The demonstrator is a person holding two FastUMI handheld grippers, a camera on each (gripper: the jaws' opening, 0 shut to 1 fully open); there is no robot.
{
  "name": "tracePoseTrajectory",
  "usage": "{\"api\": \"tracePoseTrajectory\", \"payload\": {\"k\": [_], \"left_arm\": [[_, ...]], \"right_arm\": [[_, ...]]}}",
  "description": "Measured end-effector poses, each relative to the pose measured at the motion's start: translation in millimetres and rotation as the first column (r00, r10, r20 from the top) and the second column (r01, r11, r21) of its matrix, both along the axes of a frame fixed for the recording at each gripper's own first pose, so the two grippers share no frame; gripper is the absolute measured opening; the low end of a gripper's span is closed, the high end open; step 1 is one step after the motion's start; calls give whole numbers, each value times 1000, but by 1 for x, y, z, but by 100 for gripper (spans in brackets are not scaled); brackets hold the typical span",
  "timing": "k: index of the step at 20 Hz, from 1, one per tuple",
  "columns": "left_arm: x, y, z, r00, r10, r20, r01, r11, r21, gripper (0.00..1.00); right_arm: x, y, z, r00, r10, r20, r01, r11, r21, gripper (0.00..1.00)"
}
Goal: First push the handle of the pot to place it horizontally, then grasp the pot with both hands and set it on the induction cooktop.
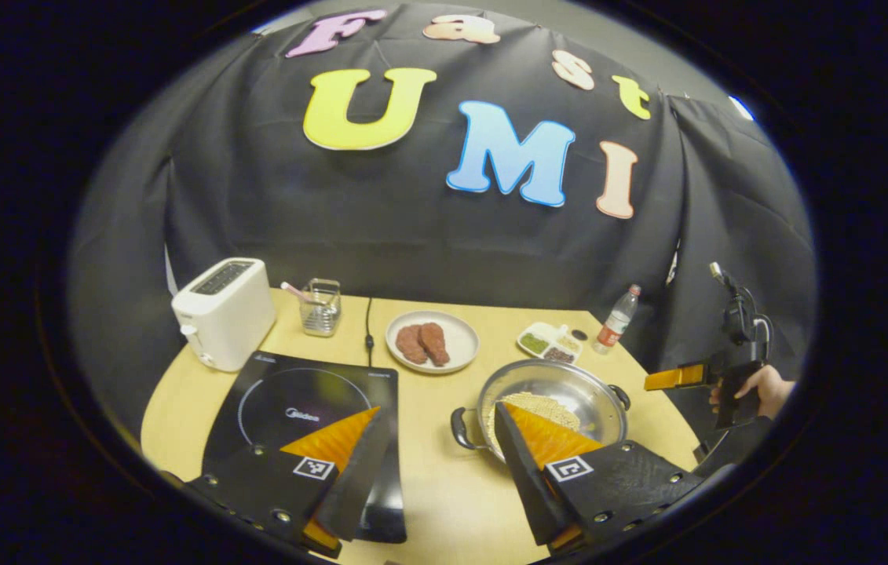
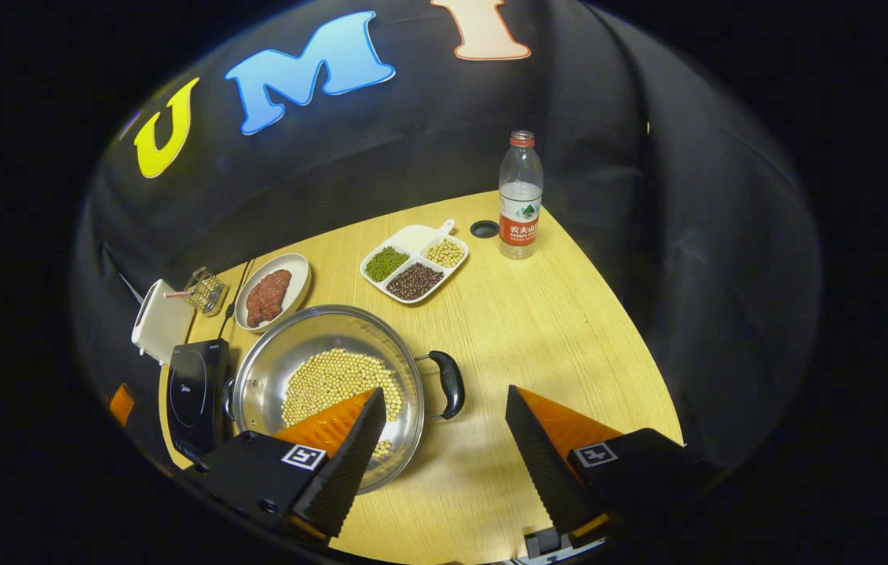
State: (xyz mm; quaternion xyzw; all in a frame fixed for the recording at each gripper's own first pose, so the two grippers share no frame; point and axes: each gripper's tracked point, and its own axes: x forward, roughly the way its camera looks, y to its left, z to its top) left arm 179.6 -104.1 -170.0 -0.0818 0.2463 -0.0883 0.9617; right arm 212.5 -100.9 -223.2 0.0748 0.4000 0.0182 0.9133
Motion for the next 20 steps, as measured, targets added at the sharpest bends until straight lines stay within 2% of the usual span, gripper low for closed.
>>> {"api": "tracePoseTrajectory", "payload": {"k": [2, 3, 5, 8, 11, 16, 20], "left_arm": [[16, -17, -22, 998, -34, -53, 33, 999, -26, 80], [21, -23, -32, 996, -42, -78, 39, 999, -38, 82], [32, -35, -55, 991, -46, -128, 38, 997, -63, 80], [50, -45, -89, 978, -40, -203, 28, 998, -65, 82], [60, -62, -122, 961, -71, -268, 49, 995, -87, 82], [81, -76, -170, 934, -32, -355, -11, 993, -119, 83], [93, -78, -187, 925, -22, -378, -21, 994, -108, 83]], "right_arm": [[7, 1, -6, 1000, 19, -12, -19, 1000, 14, 98], [10, 0, -10, 999, 28, -21, -28, 999, 17, 98], [18, 1, -18, 998, 50, -37, -49, 998, 26, 98], [27, -2, -35, 995, 78, -65, -77, 997, 20, 98], [36, 0, -51, 990, 109, -91, -106, 994, 31, 98], [48, 8, -73, 979, 144, -145, -132, 987, 92, 98], [49, 15, -93, 965, 184, -185, -171, 982, 84, 98]]}}
